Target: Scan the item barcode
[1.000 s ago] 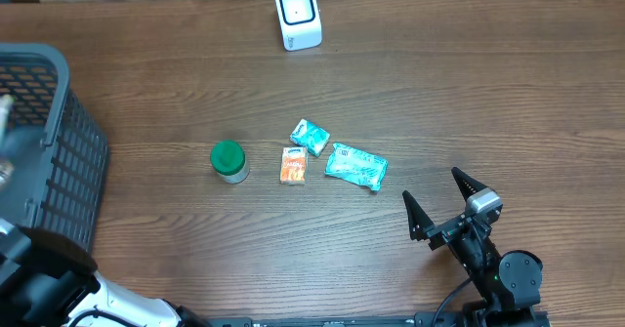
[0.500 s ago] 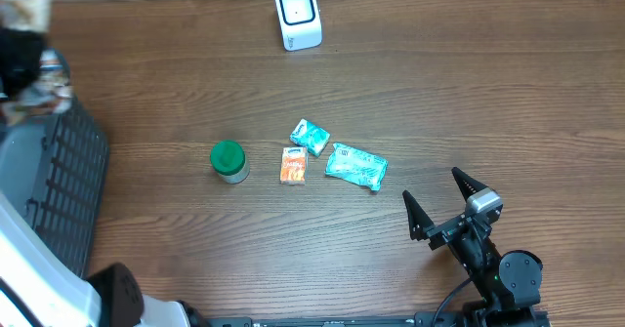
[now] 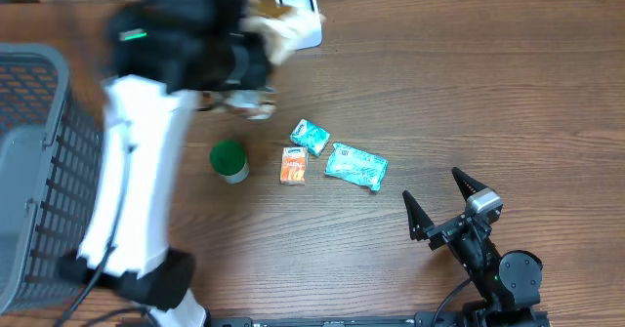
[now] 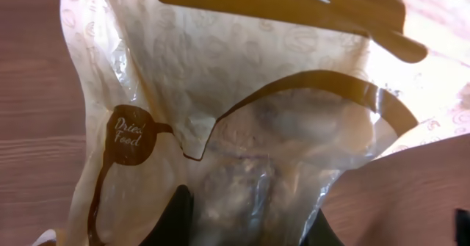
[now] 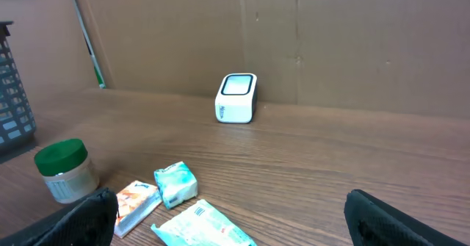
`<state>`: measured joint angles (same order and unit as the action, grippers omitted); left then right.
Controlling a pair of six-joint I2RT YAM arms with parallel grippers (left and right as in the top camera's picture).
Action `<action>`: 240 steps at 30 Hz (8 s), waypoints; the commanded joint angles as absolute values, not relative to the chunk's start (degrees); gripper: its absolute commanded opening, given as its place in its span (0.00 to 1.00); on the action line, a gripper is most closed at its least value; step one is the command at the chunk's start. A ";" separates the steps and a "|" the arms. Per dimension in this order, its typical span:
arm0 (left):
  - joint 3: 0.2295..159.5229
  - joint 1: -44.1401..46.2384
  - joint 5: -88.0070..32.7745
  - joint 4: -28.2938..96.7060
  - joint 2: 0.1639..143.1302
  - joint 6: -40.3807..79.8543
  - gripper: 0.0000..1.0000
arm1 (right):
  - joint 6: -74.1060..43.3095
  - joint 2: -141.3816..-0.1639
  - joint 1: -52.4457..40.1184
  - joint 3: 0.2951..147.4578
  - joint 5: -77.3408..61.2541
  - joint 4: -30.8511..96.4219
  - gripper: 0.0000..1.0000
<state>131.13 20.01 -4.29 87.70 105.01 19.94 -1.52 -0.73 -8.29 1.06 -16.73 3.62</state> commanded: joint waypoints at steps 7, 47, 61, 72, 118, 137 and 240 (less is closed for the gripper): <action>124.90 33.67 -0.54 79.90 118.85 37.17 0.04 | -1.93 -0.16 -8.51 0.47 -17.02 3.29 1.00; 142.78 37.80 -4.64 93.17 121.86 42.37 1.00 | -1.93 -0.16 -8.51 0.47 -17.02 3.27 1.00; 145.34 27.03 0.05 96.82 91.83 29.74 1.00 | -1.93 -0.16 -8.51 0.47 -17.02 3.27 1.00; 140.46 5.32 9.41 96.82 81.12 26.57 1.00 | -1.93 -0.16 -8.51 0.47 -17.02 3.29 1.00; 123.79 -15.81 -0.01 96.79 83.37 12.23 1.00 | -1.93 -0.16 -8.51 0.47 -17.02 3.27 1.00; 123.79 -15.79 -0.03 96.79 83.37 12.21 1.00 | -1.93 -0.16 -8.51 0.47 -17.02 3.29 1.00; 123.79 -15.73 -0.03 96.79 83.57 12.23 1.00 | -6.96 -72.07 -6.98 76.73 -45.45 66.48 0.99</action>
